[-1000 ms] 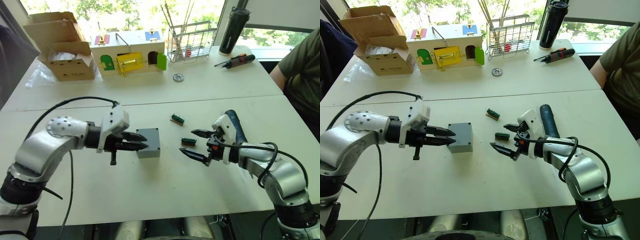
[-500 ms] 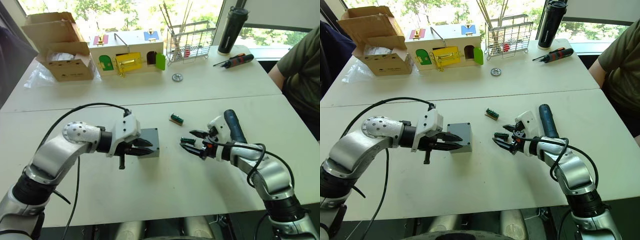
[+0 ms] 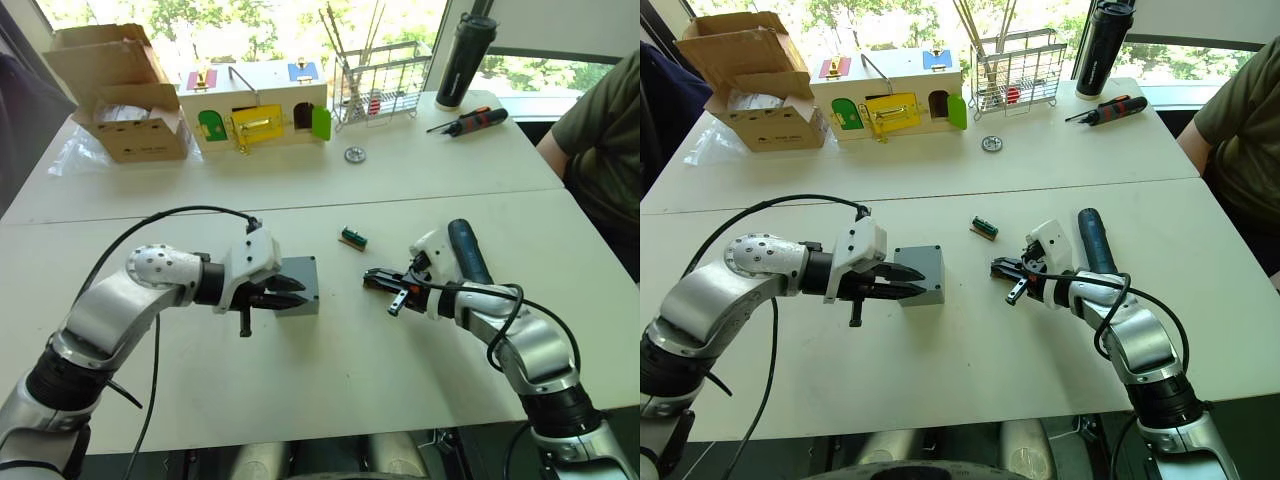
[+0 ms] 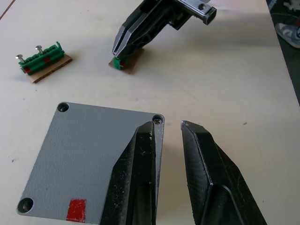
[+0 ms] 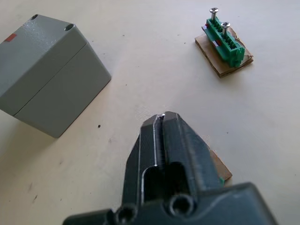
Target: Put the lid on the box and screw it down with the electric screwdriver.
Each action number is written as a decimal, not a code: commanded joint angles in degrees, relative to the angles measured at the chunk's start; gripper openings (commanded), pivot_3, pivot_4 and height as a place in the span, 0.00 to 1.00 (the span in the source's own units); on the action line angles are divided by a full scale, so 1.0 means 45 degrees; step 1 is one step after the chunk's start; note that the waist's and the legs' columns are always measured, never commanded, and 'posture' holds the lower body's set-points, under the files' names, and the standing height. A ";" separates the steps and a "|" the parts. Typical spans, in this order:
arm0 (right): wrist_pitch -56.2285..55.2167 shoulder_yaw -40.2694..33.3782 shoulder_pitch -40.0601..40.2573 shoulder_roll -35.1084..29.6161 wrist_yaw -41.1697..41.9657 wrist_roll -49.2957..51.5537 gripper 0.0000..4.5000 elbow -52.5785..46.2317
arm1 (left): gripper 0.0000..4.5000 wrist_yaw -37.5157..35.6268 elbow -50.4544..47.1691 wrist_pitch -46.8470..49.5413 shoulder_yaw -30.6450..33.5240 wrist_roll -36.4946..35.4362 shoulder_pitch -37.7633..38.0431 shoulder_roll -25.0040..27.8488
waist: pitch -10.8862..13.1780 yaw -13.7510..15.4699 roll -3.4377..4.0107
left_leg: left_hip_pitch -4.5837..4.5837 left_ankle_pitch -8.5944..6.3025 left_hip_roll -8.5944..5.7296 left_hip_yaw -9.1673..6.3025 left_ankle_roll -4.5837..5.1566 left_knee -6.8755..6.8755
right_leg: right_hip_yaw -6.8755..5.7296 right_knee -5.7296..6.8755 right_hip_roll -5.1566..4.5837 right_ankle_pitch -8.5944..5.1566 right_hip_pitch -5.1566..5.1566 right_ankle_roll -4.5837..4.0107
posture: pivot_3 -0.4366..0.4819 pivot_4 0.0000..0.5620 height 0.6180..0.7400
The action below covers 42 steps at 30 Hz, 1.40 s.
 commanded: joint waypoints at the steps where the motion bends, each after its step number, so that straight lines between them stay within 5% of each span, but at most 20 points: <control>1: -0.0236 0.0079 -0.0082 0.0071 0.0023 -0.0086 0.02 -0.0231 | 0.20 0.0107 -0.0019 -0.0253 0.0352 0.0026 0.0009 -0.0054 | 0.0000 -0.0001 0.0000 | 0.0000 0.0000 0.0000 0.0000 0.0000 0.0000 | 0.0000 0.0000 0.0000 0.0000 0.0000 0.0000 | 0.48 0.27 1.00; 23: 0.1368 -0.1093 -0.1731 0.0244 -0.0311 0.1483 0.02 -0.1998 | 0.20 0.0278 0.1134 -0.0493 0.0922 -0.0087 -0.0288 -0.0189 | 0.0000 -0.0027 0.0000 | 0.0000 0.0000 0.0000 -0.0001 0.0000 0.0003 | -0.0003 0.0002 0.0001 0.0000 -0.0002 0.0000 | 0.48 0.27 1.00; 30: 0.1473 -0.0067 -0.3400 0.1484 -0.0083 0.1832 0.02 -0.0943 | 0.20 0.0023 0.2641 -0.1054 0.1725 0.0401 -0.0405 0.0532 | 0.0000 -0.0081 0.0001 | 0.0000 0.0001 0.0007 -0.0001 -0.0001 -0.0008 | -0.0007 0.0009 0.0007 0.0000 -0.0020 0.0000 | 0.48 0.27 1.00; 42: 0.0360 0.1304 -0.3593 0.1922 0.0556 0.1013 0.02 0.0419 | 0.20 0.0364 0.2366 -0.1006 0.1954 0.0329 0.0185 0.0392 | 0.0000 -0.0060 0.0000 | 0.0000 0.0001 -0.0003 -0.0001 -0.0002 0.0002 | -0.0008 0.0014 -0.0002 0.0000 -0.0017 0.0000 | 0.48 0.27 1.00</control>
